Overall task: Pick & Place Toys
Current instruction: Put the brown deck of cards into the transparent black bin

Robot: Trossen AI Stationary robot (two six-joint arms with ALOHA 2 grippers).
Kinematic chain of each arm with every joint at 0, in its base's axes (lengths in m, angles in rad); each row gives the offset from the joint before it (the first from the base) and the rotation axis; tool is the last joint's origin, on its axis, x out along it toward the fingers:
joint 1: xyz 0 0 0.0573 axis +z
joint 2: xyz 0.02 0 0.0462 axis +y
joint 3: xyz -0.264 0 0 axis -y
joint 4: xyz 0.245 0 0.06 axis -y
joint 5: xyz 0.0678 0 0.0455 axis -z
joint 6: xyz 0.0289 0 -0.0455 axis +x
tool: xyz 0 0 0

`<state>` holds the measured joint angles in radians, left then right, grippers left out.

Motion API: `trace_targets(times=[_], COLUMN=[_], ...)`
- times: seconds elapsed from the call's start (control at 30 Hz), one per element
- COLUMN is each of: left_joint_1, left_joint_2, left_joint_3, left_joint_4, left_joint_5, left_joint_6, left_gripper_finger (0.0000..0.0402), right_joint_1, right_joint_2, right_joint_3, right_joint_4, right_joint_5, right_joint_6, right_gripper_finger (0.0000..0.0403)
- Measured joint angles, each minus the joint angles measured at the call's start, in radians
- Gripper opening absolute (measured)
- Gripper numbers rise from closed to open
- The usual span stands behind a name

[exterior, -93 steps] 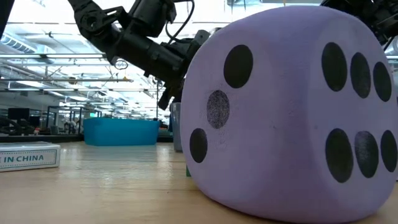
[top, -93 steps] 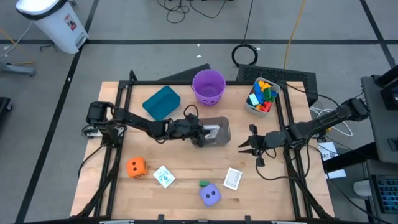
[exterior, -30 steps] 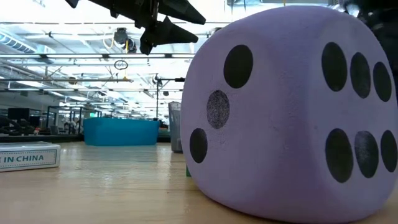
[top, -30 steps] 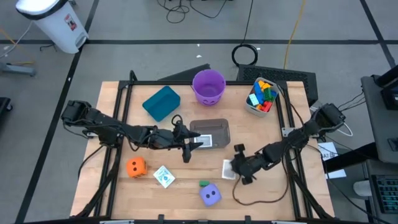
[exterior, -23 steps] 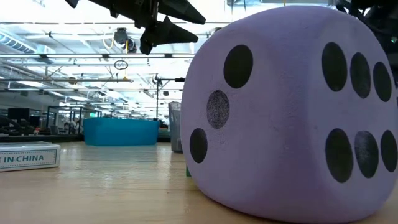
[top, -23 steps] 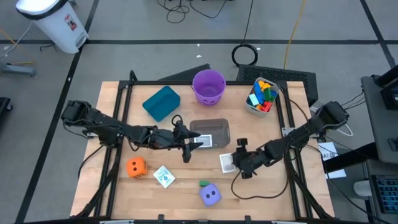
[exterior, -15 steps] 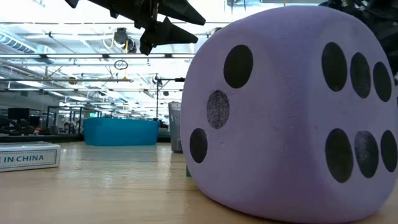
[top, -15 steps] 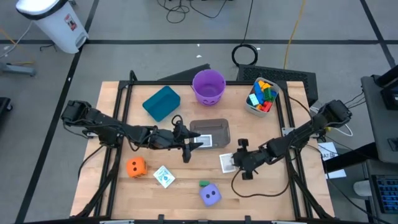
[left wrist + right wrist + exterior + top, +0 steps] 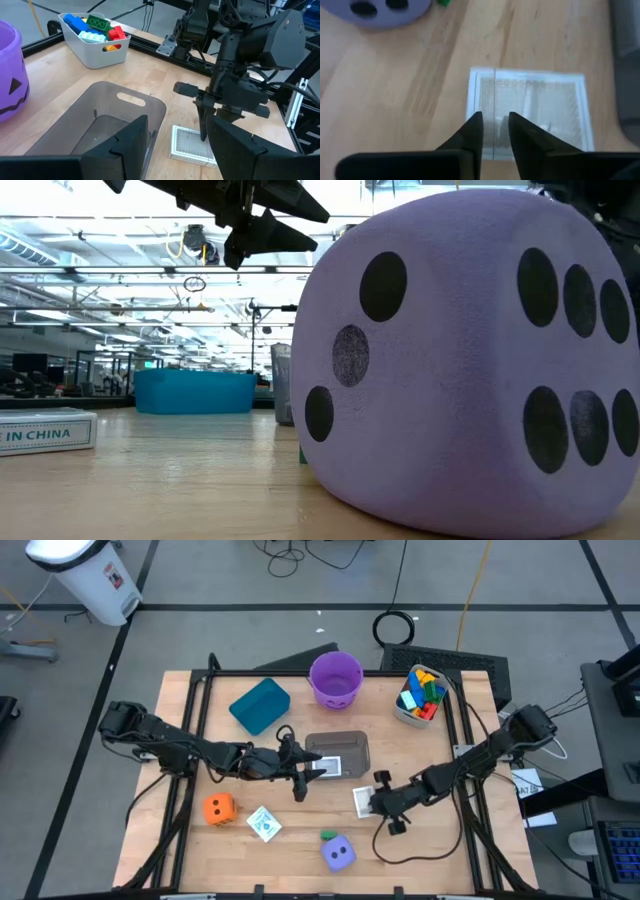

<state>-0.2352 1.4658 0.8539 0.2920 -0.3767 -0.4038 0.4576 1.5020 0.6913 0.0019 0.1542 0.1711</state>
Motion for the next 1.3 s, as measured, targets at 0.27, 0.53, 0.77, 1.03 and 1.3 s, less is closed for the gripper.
trace_targets(times=[0.27, 0.53, 0.77, 1.03, 1.3], left_joint_1=[0.0, 0.0, 0.0, 0.0, 0.0], left_joint_2=[0.0, 0.0, 0.0, 0.0, 0.0], left_joint_3=[0.0, 0.0, 0.0, 0.0, 0.0], left_joint_4=[0.0, 0.0, 0.0, -0.005, -0.007], left_joint_5=[0.0, -0.002, -0.018, -0.017, -0.017], left_joint_6=[0.0, 0.0, -0.001, -0.002, -0.02], left_gripper_finger=[0.0209, 0.0209, 0.0209, 0.0209, 0.0209], right_joint_1=[-0.001, 0.018, 0.046, 0.048, -0.067], right_joint_2=[-0.003, -0.028, -0.089, -0.219, -0.298], right_joint_3=[0.004, 0.036, 0.111, 0.126, 0.028], right_joint_4=[-0.128, -0.548, -0.821, -0.815, -0.628], right_joint_5=[-0.079, -0.283, 0.153, 0.261, 0.235], right_joint_6=[0.063, 0.081, 0.148, 0.292, 0.242], right_gripper_finger=[0.0005, 0.0001, 0.0004, 0.0085, 0.0263])
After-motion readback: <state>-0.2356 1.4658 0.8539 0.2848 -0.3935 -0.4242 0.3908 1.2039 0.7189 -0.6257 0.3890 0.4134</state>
